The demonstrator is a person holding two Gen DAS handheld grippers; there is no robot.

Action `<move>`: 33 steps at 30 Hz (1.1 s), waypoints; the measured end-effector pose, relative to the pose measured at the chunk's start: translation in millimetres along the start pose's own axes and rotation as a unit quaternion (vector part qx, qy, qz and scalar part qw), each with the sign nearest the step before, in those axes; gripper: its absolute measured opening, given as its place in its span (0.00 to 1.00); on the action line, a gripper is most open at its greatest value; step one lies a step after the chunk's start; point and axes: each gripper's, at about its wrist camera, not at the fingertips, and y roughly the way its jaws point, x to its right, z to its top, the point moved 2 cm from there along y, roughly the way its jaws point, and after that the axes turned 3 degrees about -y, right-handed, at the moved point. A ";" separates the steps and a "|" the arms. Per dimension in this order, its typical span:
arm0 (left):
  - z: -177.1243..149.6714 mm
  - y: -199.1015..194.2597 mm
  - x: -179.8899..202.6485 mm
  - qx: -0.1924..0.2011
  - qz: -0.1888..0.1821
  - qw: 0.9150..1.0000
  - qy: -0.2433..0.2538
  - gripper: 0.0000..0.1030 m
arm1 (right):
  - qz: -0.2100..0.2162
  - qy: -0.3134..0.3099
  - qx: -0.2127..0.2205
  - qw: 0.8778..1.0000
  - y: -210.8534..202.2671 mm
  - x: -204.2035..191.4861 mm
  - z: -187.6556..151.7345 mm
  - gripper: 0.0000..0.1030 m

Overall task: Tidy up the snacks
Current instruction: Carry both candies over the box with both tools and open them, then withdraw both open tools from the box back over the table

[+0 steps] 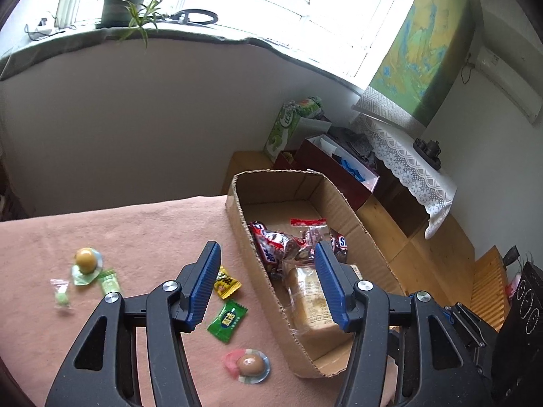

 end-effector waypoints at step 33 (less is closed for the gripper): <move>-49.1 -163.7 -166.1 0.098 0.098 0.986 -0.097 0.55 | 0.128 -0.012 -0.006 0.992 18.8 -133.8 -25.0 0.78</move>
